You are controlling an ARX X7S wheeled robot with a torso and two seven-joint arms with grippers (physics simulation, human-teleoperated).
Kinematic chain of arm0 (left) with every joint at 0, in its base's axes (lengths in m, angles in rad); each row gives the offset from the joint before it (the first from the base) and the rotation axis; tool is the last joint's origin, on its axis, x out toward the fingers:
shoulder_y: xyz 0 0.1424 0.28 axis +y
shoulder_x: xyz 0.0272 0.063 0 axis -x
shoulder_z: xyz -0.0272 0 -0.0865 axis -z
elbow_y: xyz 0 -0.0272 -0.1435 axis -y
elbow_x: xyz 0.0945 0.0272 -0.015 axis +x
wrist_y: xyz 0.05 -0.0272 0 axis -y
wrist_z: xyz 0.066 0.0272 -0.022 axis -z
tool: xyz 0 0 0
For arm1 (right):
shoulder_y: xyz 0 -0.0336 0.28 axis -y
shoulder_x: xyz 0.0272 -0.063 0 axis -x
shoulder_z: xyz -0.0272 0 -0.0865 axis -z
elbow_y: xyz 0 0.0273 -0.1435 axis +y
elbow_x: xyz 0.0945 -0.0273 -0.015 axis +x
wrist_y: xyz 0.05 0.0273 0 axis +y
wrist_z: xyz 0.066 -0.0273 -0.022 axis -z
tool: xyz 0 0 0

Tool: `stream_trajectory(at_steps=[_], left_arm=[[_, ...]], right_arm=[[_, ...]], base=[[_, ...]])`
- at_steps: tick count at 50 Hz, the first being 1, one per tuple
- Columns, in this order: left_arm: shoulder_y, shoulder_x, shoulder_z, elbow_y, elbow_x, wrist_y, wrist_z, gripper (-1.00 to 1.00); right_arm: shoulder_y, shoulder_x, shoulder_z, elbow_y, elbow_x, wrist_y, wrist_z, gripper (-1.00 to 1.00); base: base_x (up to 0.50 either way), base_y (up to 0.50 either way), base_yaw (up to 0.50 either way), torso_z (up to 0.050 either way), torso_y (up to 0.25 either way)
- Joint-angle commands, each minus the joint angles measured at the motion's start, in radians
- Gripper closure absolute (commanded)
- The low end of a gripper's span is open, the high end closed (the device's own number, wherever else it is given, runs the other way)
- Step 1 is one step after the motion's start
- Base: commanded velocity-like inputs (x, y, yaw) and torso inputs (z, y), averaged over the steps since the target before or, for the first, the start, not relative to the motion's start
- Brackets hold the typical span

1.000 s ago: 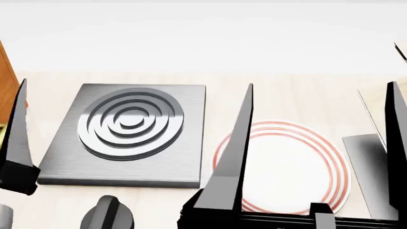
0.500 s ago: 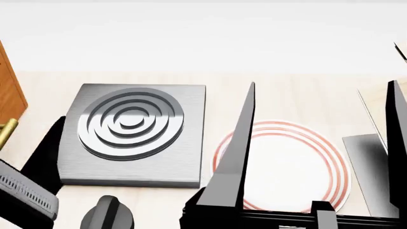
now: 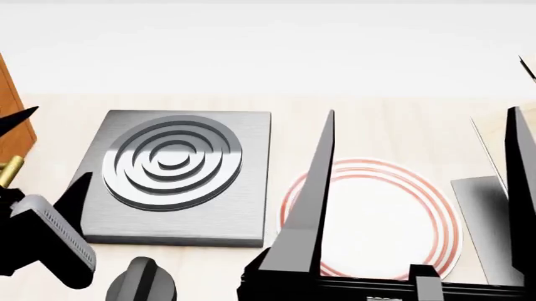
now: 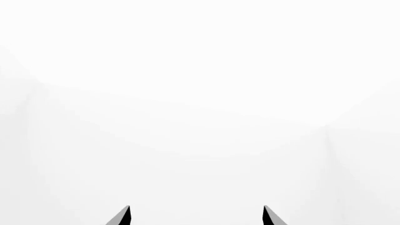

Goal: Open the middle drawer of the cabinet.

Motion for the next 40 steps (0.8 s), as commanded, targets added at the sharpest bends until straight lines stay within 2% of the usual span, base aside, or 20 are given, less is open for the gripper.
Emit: stream_trajectory(at_steps=[1,27,40], left_arm=[[-0.043,0.062,0.036,-0.165,0.08,0.041,0.055,-1.0],[-0.127,0.133,0.09,-0.453,0.127,0.117,0.102,-1.0],[-0.161,0.189,0.103,-0.62,0.144,0.166,0.079,-1.0]], right_arm=[[-0.003,-0.02,0.016,0.0,-0.032,-0.002,-0.033,-1.0],[0.004,-0.02,0.02,0.0,-0.03,0.007,-0.039,-1.0],[0.002,-0.02,0.027,0.0,-0.027,0.007,-0.042,-1.0]], base=[[0.0,0.0,0.0,0.0,0.0],[0.0,0.0,0.0,0.0,0.0],[0.0,0.0,0.0,0.0,0.0]])
